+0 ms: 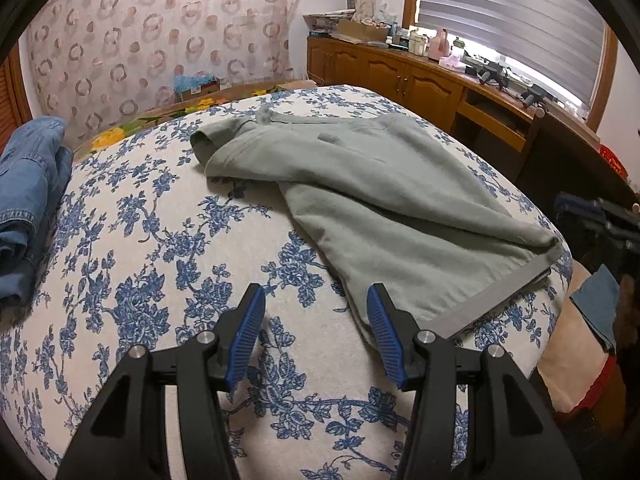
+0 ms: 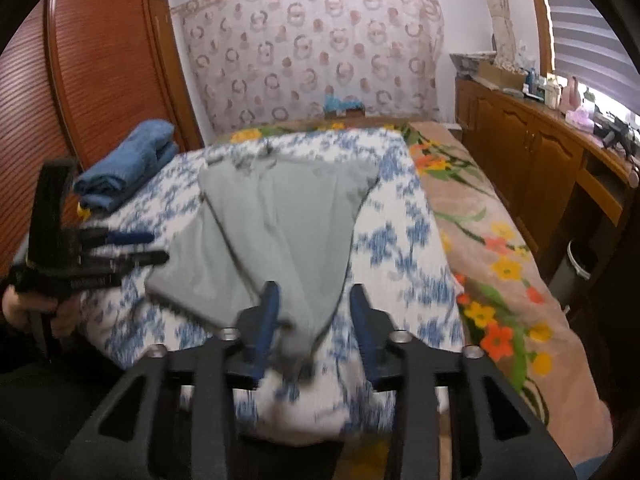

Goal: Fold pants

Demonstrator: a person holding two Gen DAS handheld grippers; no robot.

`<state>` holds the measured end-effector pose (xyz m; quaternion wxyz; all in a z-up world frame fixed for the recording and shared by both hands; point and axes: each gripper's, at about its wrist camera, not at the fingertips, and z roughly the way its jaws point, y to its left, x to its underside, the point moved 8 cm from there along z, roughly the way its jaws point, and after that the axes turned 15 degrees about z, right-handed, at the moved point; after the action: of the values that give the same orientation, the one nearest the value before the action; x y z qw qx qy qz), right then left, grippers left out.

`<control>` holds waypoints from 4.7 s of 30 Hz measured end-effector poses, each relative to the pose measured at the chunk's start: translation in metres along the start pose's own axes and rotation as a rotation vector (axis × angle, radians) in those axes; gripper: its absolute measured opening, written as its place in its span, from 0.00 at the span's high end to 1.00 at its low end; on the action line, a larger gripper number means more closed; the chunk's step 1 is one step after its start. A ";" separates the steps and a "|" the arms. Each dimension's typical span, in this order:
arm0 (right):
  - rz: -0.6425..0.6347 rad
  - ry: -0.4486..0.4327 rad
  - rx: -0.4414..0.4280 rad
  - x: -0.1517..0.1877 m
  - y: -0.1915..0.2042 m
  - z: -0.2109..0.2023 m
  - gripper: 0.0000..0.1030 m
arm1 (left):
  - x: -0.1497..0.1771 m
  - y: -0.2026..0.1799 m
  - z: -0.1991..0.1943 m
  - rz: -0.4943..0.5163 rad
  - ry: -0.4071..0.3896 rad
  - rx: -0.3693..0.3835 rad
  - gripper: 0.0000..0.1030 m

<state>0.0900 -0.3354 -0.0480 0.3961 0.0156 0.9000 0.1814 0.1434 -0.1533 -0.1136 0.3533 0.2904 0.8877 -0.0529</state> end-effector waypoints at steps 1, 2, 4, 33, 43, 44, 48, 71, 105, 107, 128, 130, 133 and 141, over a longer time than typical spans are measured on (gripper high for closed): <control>0.000 -0.007 -0.005 -0.005 0.001 0.002 0.60 | 0.000 0.001 -0.001 -0.003 -0.003 -0.002 0.49; -0.001 -0.010 -0.010 -0.012 0.004 0.006 0.59 | -0.001 0.002 -0.002 -0.005 -0.006 -0.004 0.49; -0.013 -0.014 -0.030 -0.026 0.013 0.017 0.59 | -0.003 0.005 -0.003 -0.008 -0.008 -0.008 0.49; -0.153 0.230 -0.075 -0.077 0.078 0.179 0.77 | -0.016 0.042 0.036 -0.063 0.034 -0.017 0.49; -0.179 0.274 -0.076 -0.070 0.086 0.191 0.98 | -0.016 0.042 0.036 -0.051 0.041 -0.031 0.49; -0.185 0.262 -0.075 -0.072 0.087 0.188 0.98 | -0.016 0.041 0.036 -0.047 0.044 -0.036 0.49; -0.172 0.186 -0.080 -0.093 0.085 0.171 0.99 | -0.017 0.040 0.037 -0.039 0.048 -0.043 0.49; -0.045 0.084 0.161 -0.135 -0.035 0.164 0.99 | -0.017 0.040 0.038 -0.035 0.050 -0.049 0.49; -0.039 0.085 0.072 0.010 -0.009 0.028 0.70 | -0.007 -0.011 -0.018 0.028 -0.011 0.050 0.44; -0.020 0.089 0.080 0.014 -0.013 0.027 0.70 | -0.003 -0.016 -0.016 0.033 0.001 0.058 0.44; 0.018 0.122 0.013 0.029 -0.003 0.027 0.90 | 0.011 -0.046 -0.017 0.007 -0.010 0.202 0.87; 0.014 0.110 0.005 0.025 0.000 0.023 0.91 | 0.009 -0.045 -0.021 0.011 -0.025 0.199 0.91; 0.007 0.090 0.000 0.019 0.004 0.016 0.91 | 0.005 -0.038 -0.030 -0.002 -0.052 0.198 0.92; -0.047 0.102 -0.013 0.024 0.023 0.008 0.92 | 0.014 -0.028 -0.031 -0.025 -0.032 0.192 0.92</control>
<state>0.0765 -0.3067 -0.0625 0.3541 -0.0173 0.9178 0.1786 0.1018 -0.1606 -0.1026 0.3375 0.3111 0.8762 -0.1467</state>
